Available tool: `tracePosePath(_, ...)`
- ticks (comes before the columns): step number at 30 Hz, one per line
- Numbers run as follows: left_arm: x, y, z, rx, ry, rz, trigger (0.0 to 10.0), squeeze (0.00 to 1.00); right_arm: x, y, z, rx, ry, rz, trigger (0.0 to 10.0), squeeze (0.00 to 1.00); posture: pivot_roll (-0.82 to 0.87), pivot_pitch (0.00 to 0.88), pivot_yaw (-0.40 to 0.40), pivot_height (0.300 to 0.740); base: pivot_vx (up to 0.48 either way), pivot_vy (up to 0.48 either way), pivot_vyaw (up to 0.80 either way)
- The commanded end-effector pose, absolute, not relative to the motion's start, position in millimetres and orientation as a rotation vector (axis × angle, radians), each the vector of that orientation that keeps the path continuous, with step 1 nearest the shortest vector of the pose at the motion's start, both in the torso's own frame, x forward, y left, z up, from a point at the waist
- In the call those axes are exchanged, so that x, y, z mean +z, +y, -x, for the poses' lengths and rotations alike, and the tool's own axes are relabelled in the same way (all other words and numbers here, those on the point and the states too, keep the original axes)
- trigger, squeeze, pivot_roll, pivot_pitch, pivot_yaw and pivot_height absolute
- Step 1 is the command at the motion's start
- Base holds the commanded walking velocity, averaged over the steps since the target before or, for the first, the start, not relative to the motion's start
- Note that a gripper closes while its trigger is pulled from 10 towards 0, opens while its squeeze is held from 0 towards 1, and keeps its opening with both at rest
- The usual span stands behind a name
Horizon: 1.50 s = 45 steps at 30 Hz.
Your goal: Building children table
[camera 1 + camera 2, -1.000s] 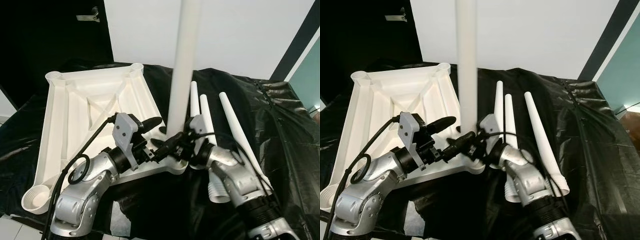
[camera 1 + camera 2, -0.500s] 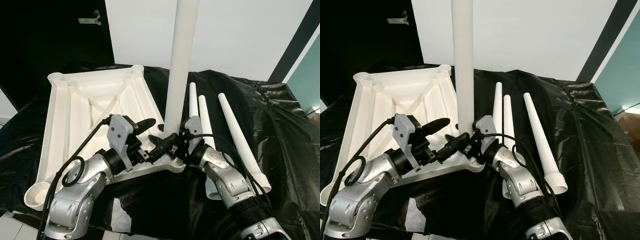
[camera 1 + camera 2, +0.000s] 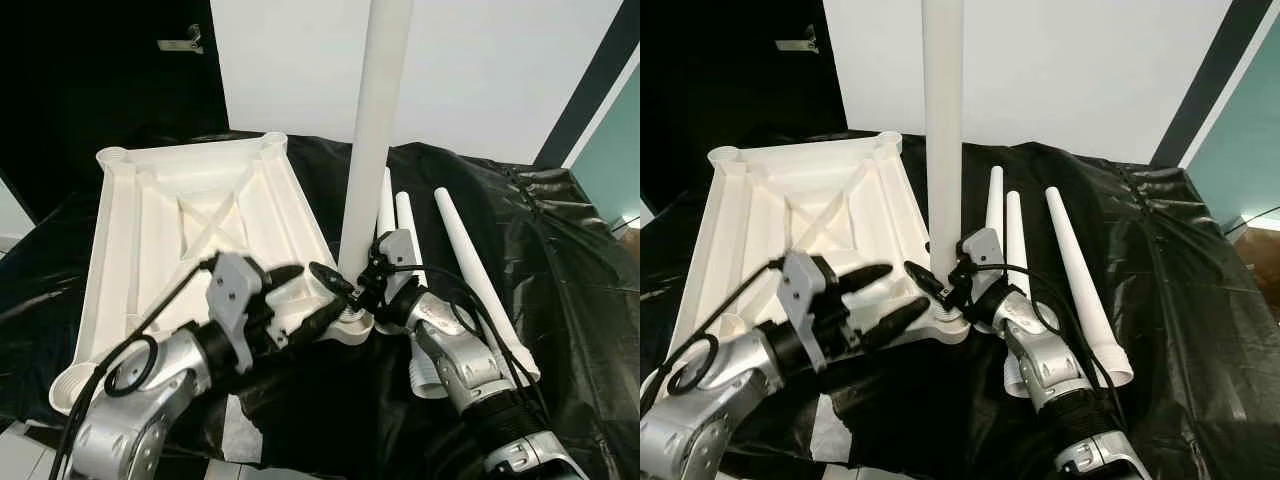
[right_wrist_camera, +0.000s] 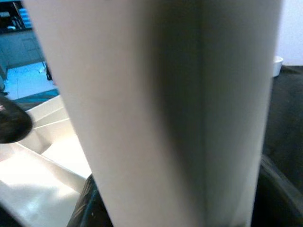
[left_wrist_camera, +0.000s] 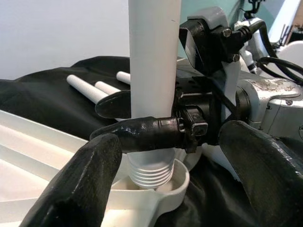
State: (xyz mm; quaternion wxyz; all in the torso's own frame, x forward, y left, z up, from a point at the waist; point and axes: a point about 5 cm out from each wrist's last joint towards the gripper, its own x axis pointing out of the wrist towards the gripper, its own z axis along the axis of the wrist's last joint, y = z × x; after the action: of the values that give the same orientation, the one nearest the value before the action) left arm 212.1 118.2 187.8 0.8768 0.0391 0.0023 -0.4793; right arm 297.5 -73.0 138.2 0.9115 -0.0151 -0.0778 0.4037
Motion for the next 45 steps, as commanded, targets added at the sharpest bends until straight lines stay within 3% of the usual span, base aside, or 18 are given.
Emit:
tracePosePath(1, 188, 115, -208, -1.048, 0.011, -0.083, 10.0, 0.0, 120, -74, -293, 0.837, -0.071, 0.049, 10.0, 0.0, 0.15, 0.0, -0.084, 0.74, 0.0, 0.0, 0.0)
tracePosePath(12, 187, 119, -205, -1.047, 0.026, -0.103, 10.0, 0.0, 117, -81, -281, 0.788, -0.064, 0.031, 10.0, 0.0, 0.14, 0.0, -0.08, 0.74, 0.0, 0.0, 0.0)
tracePosePath(22, 185, 120, -205, -1.053, 0.038, -0.121, 10.0, 0.0, 119, -97, -294, 0.669, -0.037, -0.062, 10.0, 0.0, 0.14, 0.0, -0.068, 0.74, 0.0, 0.0, 0.0)
tracePosePath(37, 184, 122, -205, -1.048, 0.045, -0.134, 10.0, 0.0, 109, -95, -288, 0.872, 0.0, 0.053, 10.0, 0.0, 0.14, 0.0, -0.062, 0.74, 0.0, 0.0, 0.0)
tracePosePath(45, 186, 124, -204, -1.054, 0.046, -0.144, 10.0, 0.0, 104, -108, -289, 0.988, -0.014, 0.107, 10.0, 0.0, 0.16, 0.0, -0.05, 0.74, 0.0, 0.0, 0.0)
